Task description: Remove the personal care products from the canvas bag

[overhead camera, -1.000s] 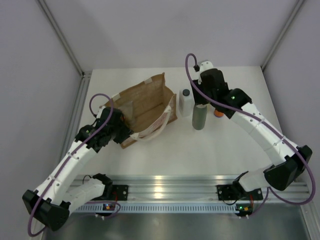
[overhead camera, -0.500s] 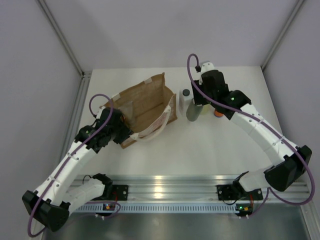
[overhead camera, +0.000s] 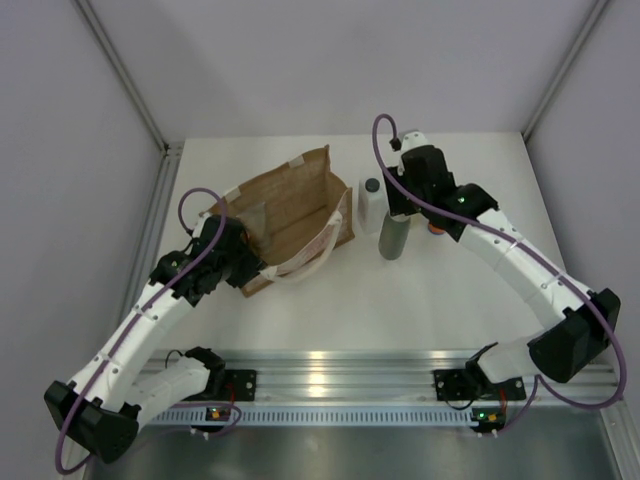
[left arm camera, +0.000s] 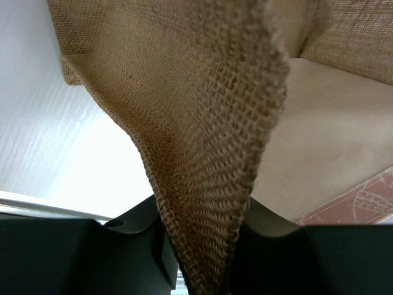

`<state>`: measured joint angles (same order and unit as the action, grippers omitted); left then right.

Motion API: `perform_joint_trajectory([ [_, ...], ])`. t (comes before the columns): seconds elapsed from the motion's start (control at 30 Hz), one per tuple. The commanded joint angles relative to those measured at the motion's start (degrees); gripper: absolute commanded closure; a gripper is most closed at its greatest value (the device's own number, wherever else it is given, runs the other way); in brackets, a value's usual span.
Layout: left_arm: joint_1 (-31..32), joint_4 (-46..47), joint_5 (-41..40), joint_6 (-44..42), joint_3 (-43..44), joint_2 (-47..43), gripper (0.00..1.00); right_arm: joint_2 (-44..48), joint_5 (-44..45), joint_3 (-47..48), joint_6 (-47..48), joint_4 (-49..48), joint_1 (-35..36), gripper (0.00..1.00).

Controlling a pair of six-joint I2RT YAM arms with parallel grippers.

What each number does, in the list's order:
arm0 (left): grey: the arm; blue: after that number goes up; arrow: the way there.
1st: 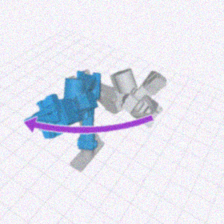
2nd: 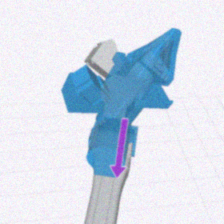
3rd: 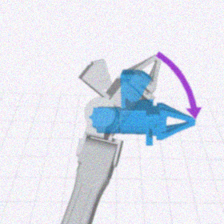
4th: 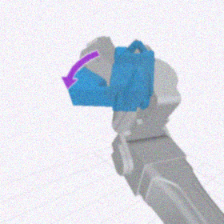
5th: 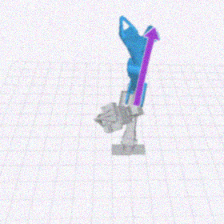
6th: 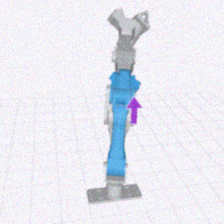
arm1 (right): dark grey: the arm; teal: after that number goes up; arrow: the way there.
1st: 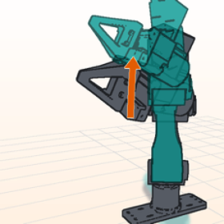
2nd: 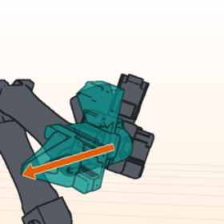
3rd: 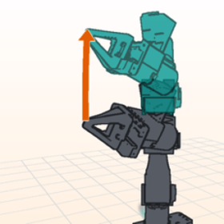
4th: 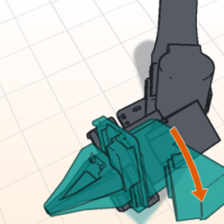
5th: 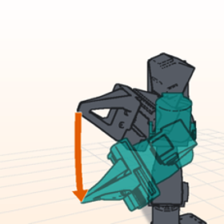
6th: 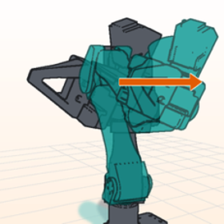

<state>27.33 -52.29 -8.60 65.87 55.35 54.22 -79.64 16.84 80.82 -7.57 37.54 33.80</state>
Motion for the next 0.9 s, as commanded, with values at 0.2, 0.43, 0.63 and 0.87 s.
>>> perform_joint_trajectory([
  [0.2,0.0,0.9,0.3,-0.5,0.4,-0.2,0.65,-1.1,-0.1,-1.1,0.5,-12.1,-1.4,1.00],
  [0.43,0.0,0.9,0.3,-0.5,0.5,-0.3,0.65,-4.8,-0.1,-2.7,1.0,-12.2,-1.5,1.00],
  [0.63,0.0,0.9,0.2,-0.2,0.3,-1.0,0.65,-5.4,-1.3,-5.0,0.3,-12.1,-1.4,0.79],
  [0.87,0.0,0.8,0.2,-0.3,-0.1,-1.6,0.65,-1.3,-1.5,-5.3,0.7,-11.1,-0.6,0.27],
])
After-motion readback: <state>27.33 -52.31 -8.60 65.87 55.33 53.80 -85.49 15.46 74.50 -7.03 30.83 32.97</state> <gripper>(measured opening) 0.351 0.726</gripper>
